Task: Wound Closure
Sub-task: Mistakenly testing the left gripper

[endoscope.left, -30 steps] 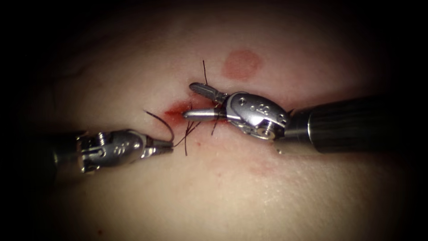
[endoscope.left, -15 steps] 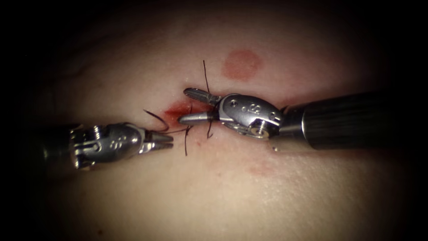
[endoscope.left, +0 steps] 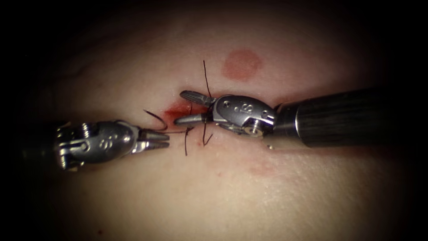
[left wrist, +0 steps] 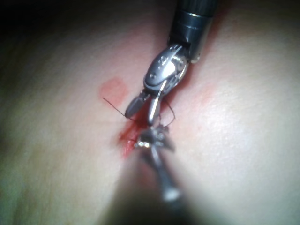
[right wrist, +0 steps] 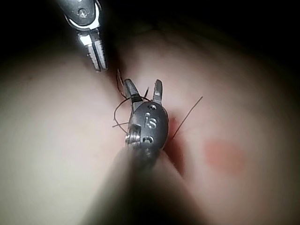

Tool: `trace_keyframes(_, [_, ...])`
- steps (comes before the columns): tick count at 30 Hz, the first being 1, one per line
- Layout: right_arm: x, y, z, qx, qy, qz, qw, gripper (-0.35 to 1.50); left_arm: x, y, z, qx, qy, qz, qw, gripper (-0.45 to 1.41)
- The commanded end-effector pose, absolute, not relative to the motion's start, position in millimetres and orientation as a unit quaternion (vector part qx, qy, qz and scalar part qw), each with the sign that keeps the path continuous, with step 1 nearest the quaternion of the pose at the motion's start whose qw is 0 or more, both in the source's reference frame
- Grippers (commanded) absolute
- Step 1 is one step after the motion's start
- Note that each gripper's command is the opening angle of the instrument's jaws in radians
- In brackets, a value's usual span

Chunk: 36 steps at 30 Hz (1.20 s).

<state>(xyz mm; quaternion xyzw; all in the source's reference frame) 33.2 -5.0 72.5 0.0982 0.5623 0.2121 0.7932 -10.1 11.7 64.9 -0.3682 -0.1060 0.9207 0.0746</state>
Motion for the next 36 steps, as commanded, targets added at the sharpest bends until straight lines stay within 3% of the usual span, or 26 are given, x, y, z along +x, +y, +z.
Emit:
trace_keyframes(1, [33.4, -5.5, 72.9, 0.1, 0.563, 0.212, 0.792, 0.74, -10.4, 11.9, 65.7, -0.372, -0.091, 0.92, 0.085, -0.14])
trace_keyframes(2, [33.2, -5.5, 72.8, 0.1, 0.564, 0.212, 0.792, 0.74, -10.2, 12.0, 65.8, -0.372, -0.083, 0.92, 0.09, -0.07])
trace_keyframes(4, [33.0, -5.5, 72.6, 0.101, 0.564, 0.211, 0.792, 0.74, -9.9, 12.2, 66.1, -0.365, -0.073, 0.923, 0.095, 0.25])
trace_keyframes(6, [32.8, -5.4, 72.5, 0.102, 0.565, 0.212, 0.791, 0.74, -9.9, 12.4, 66.3, -0.361, -0.062, 0.925, 0.101, 0.41])
trace_keyframes(17, [32.8, -5.3, 72.4, 0.102, 0.565, 0.212, 0.791, 0.72, -9.8, 11.2, 65.1, -0.357, -0.055, 0.927, 0.102, 0.39])
trace_keyframes(25, [33.0, -5.8, 71.8, 0.102, 0.569, 0.212, 0.788, 0.72, -10.6, 12.3, 67.7, -0.346, -0.031, 0.932, 0.101, 0.31])
trace_keyframes(27, [33.0, -5.9, 71.7, 0.103, 0.57, 0.211, 0.788, 0.72, -10.7, 12.5, 68.7, -0.339, -0.026, 0.935, 0.095, 0.18])
trace_keyframes(31, [32.9, -6.0, 71.6, 0.103, 0.57, 0.211, 0.787, 0.72, -10.8, 12.4, 70.7, -0.324, -0.027, 0.943, 0.069, -0.35])
trace_keyframes(36, [32.8, -6.0, 71.6, 0.103, 0.57, 0.211, 0.787, 0.72, -10.1, 11.8, 70.9, -0.32, -0.041, 0.945, 0.047, -0.35])
